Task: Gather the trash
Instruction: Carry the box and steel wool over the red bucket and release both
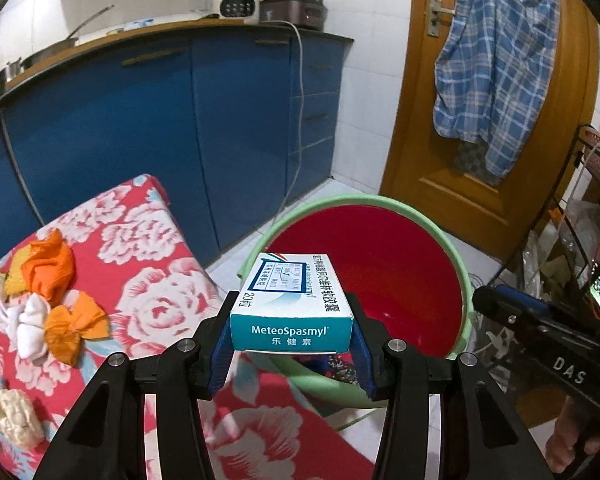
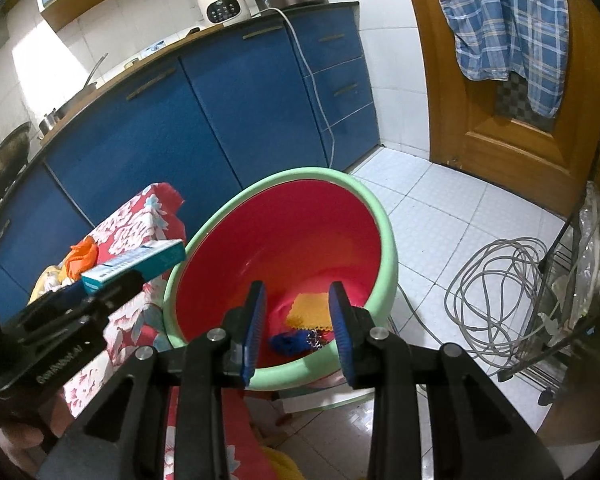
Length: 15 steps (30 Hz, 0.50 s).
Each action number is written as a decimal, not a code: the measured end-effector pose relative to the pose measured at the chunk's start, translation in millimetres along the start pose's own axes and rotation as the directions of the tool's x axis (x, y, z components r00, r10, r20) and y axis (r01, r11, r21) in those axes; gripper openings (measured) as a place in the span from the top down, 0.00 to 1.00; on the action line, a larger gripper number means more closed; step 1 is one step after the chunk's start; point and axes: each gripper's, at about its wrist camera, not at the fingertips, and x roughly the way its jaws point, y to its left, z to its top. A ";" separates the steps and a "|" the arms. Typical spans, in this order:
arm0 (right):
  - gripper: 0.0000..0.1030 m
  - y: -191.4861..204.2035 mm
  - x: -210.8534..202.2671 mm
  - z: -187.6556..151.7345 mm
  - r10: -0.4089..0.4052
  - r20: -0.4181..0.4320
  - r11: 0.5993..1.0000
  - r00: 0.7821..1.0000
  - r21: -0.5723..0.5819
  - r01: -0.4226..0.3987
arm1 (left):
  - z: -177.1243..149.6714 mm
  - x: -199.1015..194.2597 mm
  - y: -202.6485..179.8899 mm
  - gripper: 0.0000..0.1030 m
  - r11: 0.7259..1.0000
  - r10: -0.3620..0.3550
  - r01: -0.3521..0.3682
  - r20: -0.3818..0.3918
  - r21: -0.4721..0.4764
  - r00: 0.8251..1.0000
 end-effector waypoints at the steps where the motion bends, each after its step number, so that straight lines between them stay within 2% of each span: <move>1: 0.66 -0.7 -1.7 0.0 -0.002 0.003 1.000 1.000 0.002 0.002 | -0.4 1.4 -0.9 0.50 1.000 -0.001 0.001 -0.007 -0.002 1.000; 6: 0.66 -2.2 -4.2 0.0 -0.002 0.006 1.000 1.000 0.007 0.002 | -2.7 2.6 -0.2 0.42 1.000 -0.006 0.006 -0.016 -0.017 1.000; 15: 0.64 1.3 -8.1 -2.7 0.008 0.009 1.000 1.000 0.005 -0.008 | -1.8 -9.9 8.9 0.42 0.999 0.001 0.000 0.003 -0.041 1.000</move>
